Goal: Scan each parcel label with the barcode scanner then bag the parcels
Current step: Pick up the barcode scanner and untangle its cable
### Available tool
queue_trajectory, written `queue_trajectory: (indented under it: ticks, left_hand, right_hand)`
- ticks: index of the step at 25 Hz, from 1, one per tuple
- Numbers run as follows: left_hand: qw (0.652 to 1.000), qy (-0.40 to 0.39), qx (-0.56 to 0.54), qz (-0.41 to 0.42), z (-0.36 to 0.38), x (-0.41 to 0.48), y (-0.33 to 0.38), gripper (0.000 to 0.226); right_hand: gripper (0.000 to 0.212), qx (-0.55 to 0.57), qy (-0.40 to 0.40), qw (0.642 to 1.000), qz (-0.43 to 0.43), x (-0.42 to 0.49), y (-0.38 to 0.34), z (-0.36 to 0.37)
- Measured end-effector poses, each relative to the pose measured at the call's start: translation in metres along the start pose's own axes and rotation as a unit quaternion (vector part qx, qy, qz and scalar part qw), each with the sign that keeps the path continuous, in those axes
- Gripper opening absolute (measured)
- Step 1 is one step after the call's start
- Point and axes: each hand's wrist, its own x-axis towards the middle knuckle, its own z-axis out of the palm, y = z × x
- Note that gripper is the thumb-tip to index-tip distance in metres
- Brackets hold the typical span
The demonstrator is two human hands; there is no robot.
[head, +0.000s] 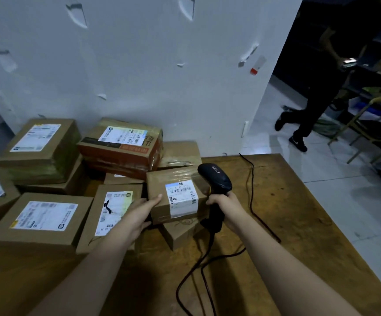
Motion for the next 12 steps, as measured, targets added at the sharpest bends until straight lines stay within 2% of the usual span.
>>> queue_trajectory:
  ticks: [2, 5, 7, 10, 12]
  left_hand:
    - [0.999, -0.008, -0.05, 0.016, 0.002, -0.004, -0.002, 0.062]
    - [0.994, -0.044, -0.096, 0.041, 0.001, -0.009, 0.003, 0.043]
    - [0.986, -0.053, -0.127, 0.093, 0.0, -0.012, 0.012, 0.042]
    - [0.975, -0.01, -0.114, 0.188, -0.004, -0.021, 0.037, 0.057]
    - [0.966, 0.009, -0.097, 0.238, -0.015, -0.024, 0.051, 0.06]
  right_hand:
    - [0.023, 0.004, 0.015, 1.0, -0.014, 0.0, -0.001, 0.002]
    - [0.04, 0.123, 0.005, 0.992, -0.031, 0.0, -0.008, -0.01]
    - [0.038, 0.169, 0.007, 0.983, -0.065, -0.004, -0.018, -0.015]
    - [0.023, 0.065, 0.072, 0.986, -0.139, -0.017, -0.031, -0.003]
    - [0.01, -0.002, 0.08, 0.981, -0.179, -0.032, -0.033, 0.009]
